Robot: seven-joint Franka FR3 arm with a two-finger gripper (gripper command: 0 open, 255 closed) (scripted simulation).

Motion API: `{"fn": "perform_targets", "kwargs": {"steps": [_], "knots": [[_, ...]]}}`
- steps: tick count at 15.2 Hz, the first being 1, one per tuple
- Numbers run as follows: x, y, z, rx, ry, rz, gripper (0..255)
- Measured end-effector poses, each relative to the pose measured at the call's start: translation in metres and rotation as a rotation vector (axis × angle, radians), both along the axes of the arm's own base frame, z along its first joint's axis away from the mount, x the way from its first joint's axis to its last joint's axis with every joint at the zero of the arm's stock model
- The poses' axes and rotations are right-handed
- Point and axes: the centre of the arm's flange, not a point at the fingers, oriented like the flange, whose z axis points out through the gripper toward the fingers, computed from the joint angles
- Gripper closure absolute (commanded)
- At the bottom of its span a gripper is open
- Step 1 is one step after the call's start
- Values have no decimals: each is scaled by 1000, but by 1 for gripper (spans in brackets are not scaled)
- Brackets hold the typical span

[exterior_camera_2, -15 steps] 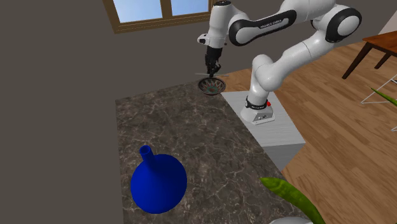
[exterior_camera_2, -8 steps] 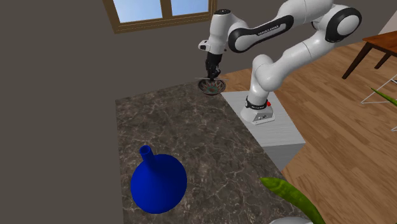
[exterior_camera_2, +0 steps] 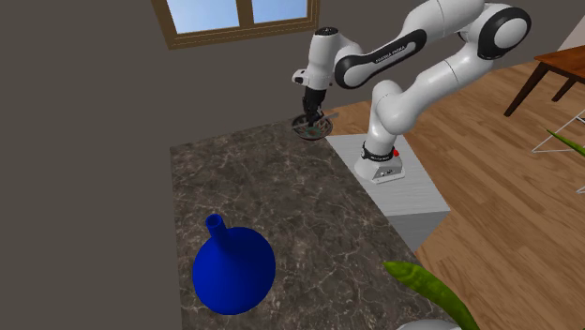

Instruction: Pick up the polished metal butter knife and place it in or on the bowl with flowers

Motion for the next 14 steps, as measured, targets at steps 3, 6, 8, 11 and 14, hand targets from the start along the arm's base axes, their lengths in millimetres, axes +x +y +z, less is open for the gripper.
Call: {"fn": "perform_targets", "kwargs": {"steps": [3,6,8,11,14], "knots": [[0,0,-2,0,0,0,255],[0,0,-2,0,0,0,0],[0,0,-2,0,1,0,0],[0,0,-3,0,1,0,0],[-1,1,15,0,-2,0,0]]}}
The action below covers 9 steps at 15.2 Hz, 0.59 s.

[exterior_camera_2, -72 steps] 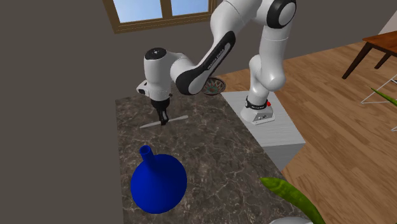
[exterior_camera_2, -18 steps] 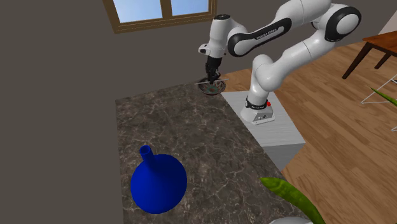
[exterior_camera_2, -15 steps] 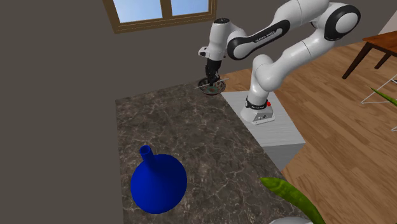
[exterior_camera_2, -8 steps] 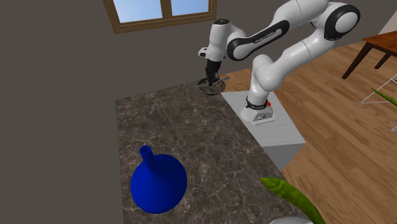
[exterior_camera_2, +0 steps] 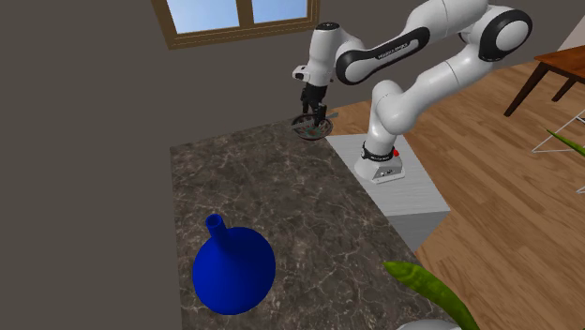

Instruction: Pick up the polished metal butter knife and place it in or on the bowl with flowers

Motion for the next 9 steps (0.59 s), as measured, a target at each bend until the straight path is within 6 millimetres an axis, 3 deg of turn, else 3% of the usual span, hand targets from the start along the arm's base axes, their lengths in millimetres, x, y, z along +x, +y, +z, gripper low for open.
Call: {"fn": "perform_targets", "kwargs": {"steps": [3,9], "knots": [[-4,0,28,0,1,0,0],[-4,0,32,0,3,0,0]]}}
